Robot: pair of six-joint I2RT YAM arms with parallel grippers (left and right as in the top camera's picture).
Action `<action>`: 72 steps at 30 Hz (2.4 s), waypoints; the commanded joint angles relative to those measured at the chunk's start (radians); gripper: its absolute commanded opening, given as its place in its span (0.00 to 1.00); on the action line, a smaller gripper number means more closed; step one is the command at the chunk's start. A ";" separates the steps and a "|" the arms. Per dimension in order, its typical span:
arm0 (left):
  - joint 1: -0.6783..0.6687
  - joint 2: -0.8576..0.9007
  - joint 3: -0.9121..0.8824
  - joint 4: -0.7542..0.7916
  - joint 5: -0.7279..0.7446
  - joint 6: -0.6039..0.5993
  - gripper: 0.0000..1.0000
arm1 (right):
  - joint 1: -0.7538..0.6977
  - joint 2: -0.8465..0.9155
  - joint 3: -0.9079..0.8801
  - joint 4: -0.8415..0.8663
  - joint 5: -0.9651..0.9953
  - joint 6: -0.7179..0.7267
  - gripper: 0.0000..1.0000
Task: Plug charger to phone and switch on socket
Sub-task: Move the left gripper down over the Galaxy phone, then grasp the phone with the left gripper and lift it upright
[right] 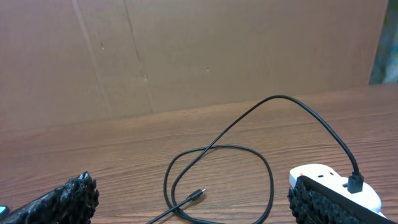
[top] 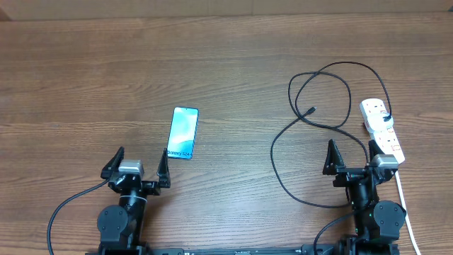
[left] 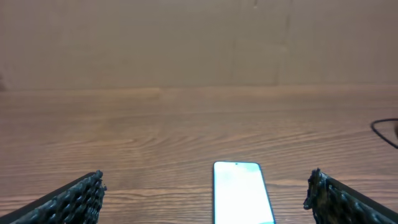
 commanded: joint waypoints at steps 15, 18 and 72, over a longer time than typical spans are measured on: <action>0.009 0.319 0.399 -0.293 0.188 -0.169 1.00 | -0.002 -0.009 -0.011 0.005 0.002 -0.003 1.00; 0.009 0.444 0.495 -0.287 0.241 -0.183 0.99 | -0.002 -0.009 -0.011 0.005 0.002 -0.003 1.00; -0.188 1.770 1.098 -0.655 -0.087 -0.063 1.00 | -0.002 -0.009 -0.011 0.005 0.002 -0.003 1.00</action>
